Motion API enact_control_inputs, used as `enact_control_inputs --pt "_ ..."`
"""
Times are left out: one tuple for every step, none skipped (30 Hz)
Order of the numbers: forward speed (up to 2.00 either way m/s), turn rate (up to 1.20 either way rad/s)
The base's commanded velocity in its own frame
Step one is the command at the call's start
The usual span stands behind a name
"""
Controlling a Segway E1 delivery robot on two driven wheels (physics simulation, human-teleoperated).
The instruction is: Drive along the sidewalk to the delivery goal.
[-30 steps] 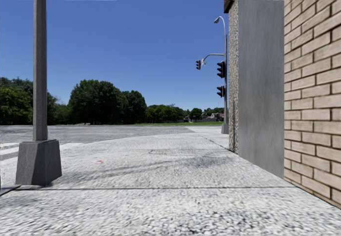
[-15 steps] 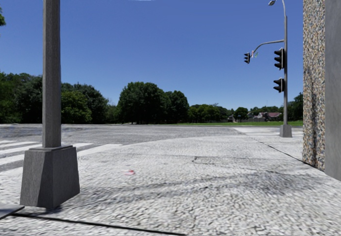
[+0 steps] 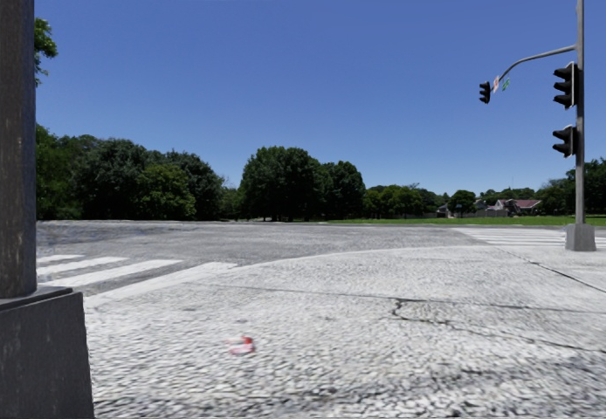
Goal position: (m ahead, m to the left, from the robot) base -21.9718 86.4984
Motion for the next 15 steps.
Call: enact_control_inputs --pt "1.69 0.0" --pt "1.69 0.0" --pt "1.69 0.0" --pt "1.69 0.01" --pt "1.69 0.01" --pt "1.69 0.11" --pt "1.69 0.22" --pt "1.69 0.27" --pt "1.69 0.33" --pt "1.69 0.33" --pt "1.69 0.43" --pt "1.69 0.53" --pt "1.69 0.56" --pt "1.69 0.56" --pt "1.69 0.57"
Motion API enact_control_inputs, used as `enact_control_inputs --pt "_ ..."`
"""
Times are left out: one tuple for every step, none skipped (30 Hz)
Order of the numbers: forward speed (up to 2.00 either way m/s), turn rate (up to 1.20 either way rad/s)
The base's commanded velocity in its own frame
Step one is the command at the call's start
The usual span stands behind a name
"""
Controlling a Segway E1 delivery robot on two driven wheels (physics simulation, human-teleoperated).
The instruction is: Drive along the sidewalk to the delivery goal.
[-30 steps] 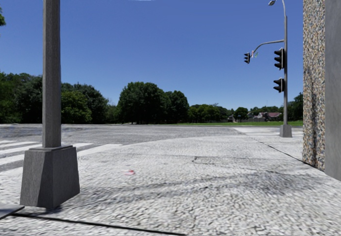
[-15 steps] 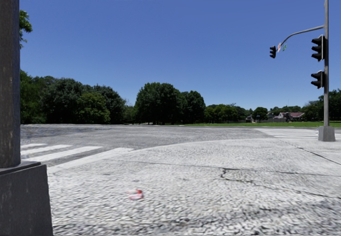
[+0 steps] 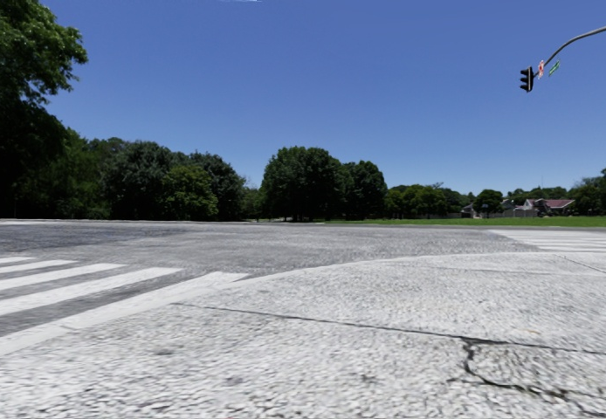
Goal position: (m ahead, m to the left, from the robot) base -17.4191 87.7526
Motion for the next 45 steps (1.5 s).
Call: enact_control_inputs --pt "1.69 0.58" --pt "1.7 0.63" --pt "1.7 0.63" --pt "1.7 0.68" --pt "1.7 0.71" --pt "1.71 0.73" --pt "1.71 0.73" --pt "1.71 0.73" --pt "1.72 0.73" --pt "1.73 0.73" --pt "1.73 0.73" --pt "1.73 0.73" --pt "1.74 0.74" --pt "1.74 0.74" --pt "1.75 0.74" --pt "1.75 0.74" --pt "1.75 0.74" --pt "1.75 0.74" --pt "1.75 0.74" --pt "1.75 0.74" --pt "1.75 0.74" --pt "1.75 0.74" --pt "1.75 0.74" --pt "1.75 0.74" --pt "1.75 0.74" --pt "1.75 0.74" --pt "1.75 0.74" --pt "1.76 0.74" --pt "1.76 0.74" --pt "1.76 0.74" --pt "1.76 0.74" --pt "1.76 0.74" --pt "1.76 0.74" --pt "1.76 0.74" --pt "1.76 0.74" --pt "1.76 0.74" --pt "1.76 0.74" --pt "1.76 0.74" --pt "1.76 0.74" --pt "1.76 0.74" --pt "1.76 0.74" --pt "1.76 0.74" --pt "1.76 0.74" --pt "1.76 0.74" --pt "1.77 0.74"
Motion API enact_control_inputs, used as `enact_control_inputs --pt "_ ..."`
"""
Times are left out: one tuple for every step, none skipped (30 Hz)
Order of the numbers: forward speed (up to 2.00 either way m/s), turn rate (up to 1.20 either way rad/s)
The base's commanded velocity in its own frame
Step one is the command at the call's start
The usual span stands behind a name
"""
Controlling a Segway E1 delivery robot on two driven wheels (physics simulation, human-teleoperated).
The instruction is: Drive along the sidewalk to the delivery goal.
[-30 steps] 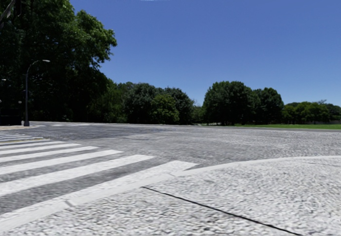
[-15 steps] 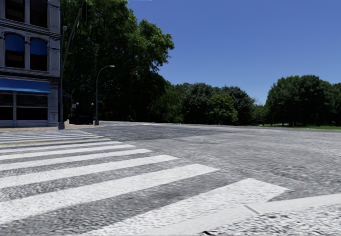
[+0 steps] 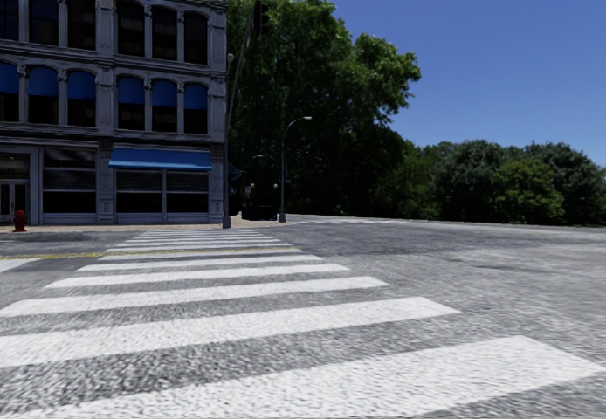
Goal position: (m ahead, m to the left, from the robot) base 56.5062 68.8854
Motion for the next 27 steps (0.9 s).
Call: enact_control_inputs --pt "1.77 0.74" --pt "1.77 0.74" --pt "1.77 0.74" --pt "1.77 0.74" --pt "1.78 0.74" --pt "1.78 0.74" --pt "1.78 0.74" --pt "1.78 0.74" --pt "1.79 0.74" --pt "1.79 0.74" --pt "1.79 0.74" --pt "1.82 0.74" --pt "2.0 0.69" --pt "2.0 0.54" --pt "2.0 0.54" --pt "2.0 0.42" --pt "2.0 0.0" --pt "2.0 0.0" --pt "2.0 0.0" --pt "2.0 0.0" --pt "2.0 0.0" --pt "2.0 0.0" --pt "2.0 0.0" --pt "2.0 0.0" --pt "2.0 0.0" --pt "2.0 0.0" --pt "2.0 0.0"
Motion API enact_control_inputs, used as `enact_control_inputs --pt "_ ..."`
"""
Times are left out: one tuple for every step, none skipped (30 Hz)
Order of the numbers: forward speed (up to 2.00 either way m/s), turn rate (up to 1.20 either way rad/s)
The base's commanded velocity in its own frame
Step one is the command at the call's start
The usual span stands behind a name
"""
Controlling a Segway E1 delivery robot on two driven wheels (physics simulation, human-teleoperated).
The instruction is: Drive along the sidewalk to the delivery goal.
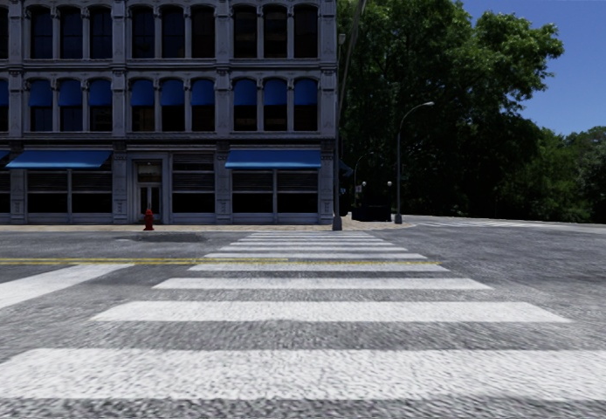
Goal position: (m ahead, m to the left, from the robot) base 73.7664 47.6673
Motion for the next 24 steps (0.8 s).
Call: enact_control_inputs --pt "2.0 0.0" --pt "2.0 0.0" --pt "2.0 0.0" --pt "2.0 0.0" --pt "2.0 0.0" --pt "2.0 0.0" --pt "2.0 0.0" --pt "2.0 0.0" --pt "2.0 0.0" --pt "2.0 0.0" --pt "2.0 0.0" --pt "2.0 0.0" --pt "2.0 0.0" --pt "2.0 0.0" --pt "2.0 0.0" --pt "2.0 0.0" --pt "2.0 0.0" --pt "2.0 0.0" --pt "2.0 0.0" --pt "2.0 0.0" --pt "2.0 0.0" --pt "2.0 0.0" --pt "2.0 0.0" --pt "2.0 0.0"
